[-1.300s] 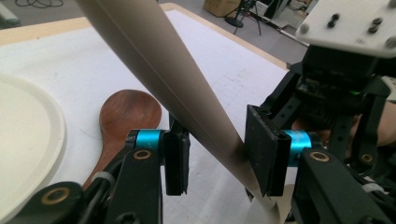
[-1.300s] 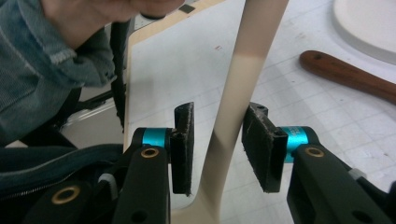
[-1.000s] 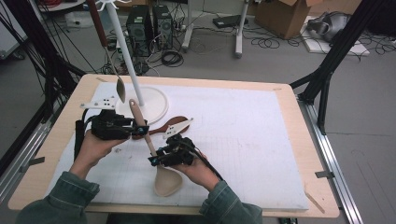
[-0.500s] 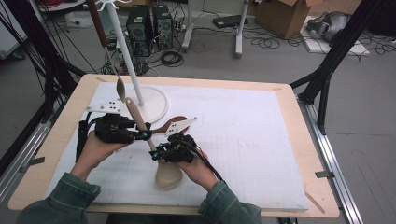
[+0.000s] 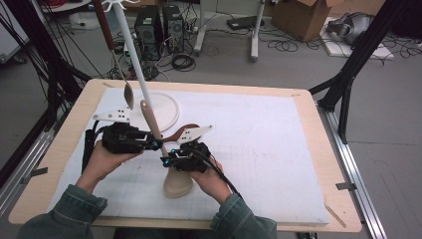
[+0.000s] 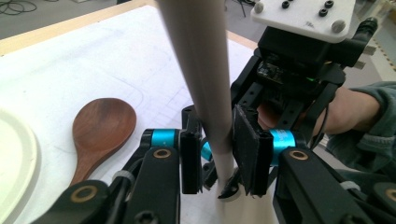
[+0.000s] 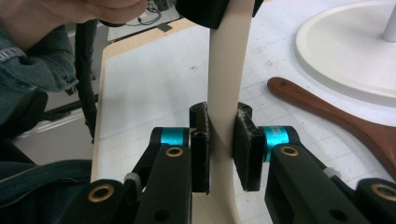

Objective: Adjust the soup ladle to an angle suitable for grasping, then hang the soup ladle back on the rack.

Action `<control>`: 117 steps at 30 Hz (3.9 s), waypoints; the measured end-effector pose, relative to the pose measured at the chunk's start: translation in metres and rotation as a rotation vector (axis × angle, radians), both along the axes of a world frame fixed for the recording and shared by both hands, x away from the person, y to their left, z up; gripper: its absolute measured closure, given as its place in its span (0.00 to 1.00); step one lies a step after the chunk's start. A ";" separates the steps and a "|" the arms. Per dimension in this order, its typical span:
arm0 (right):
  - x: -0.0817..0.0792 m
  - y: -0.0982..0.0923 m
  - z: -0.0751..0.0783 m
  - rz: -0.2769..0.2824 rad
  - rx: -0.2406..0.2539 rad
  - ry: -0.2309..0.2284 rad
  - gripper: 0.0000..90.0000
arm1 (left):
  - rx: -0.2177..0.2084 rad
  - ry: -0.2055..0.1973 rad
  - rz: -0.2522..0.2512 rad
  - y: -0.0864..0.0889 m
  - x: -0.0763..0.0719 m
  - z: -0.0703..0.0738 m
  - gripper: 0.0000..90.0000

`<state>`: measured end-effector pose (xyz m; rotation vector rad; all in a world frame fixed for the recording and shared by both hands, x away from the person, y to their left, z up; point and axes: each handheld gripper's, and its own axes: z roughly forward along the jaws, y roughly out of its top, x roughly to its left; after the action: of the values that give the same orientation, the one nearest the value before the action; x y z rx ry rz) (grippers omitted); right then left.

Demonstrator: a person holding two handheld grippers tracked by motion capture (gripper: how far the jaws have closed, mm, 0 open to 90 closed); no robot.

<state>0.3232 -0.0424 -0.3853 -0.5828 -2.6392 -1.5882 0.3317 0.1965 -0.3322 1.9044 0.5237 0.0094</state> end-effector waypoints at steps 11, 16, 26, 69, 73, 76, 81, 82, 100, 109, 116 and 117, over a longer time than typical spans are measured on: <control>0.001 -0.006 0.004 0.007 0.028 -0.011 0.73 | -0.012 -0.001 -0.049 0.002 -0.001 0.007 0.86; 0.003 -0.018 0.007 -0.011 0.061 -0.014 0.56 | -0.001 -0.013 -0.036 0.004 0.000 0.011 0.86; 0.004 -0.039 0.009 -0.049 0.030 -0.038 0.40 | -0.001 -0.019 -0.023 0.008 0.002 0.019 0.86; -0.013 -0.171 0.000 -0.292 0.029 -0.018 0.27 | 0.037 -0.061 0.029 0.033 0.025 0.063 0.86; -0.015 -0.177 -0.001 -0.300 0.028 -0.021 0.26 | 0.038 -0.065 0.029 0.034 0.029 0.069 0.86; -0.016 -0.177 -0.003 -0.297 0.019 -0.012 0.26 | 0.040 -0.065 0.033 0.036 0.034 0.074 0.86; -0.017 -0.179 -0.002 -0.299 0.030 -0.024 0.26 | 0.044 -0.076 0.038 0.039 0.040 0.088 0.86; -0.017 -0.180 -0.002 -0.300 0.032 -0.026 0.26 | 0.046 -0.079 0.037 0.040 0.042 0.091 0.86; -0.013 -0.181 0.000 -0.302 0.048 -0.029 0.25 | 0.066 -0.103 0.078 0.036 0.071 0.123 0.86; -0.009 -0.182 0.005 -0.300 0.063 -0.036 0.25 | 0.081 -0.101 0.123 0.034 0.091 0.138 0.86; -0.007 -0.182 0.006 -0.291 0.072 -0.037 0.25 | 0.080 -0.099 0.148 0.033 0.106 0.150 0.86; -0.007 -0.182 0.006 -0.292 0.072 -0.036 0.25 | 0.074 -0.100 0.154 0.033 0.107 0.151 0.86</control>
<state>0.3162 -0.2246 -0.3797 -0.9837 -2.6053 -1.7697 0.4387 0.2295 -0.1807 1.9200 0.6073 0.2256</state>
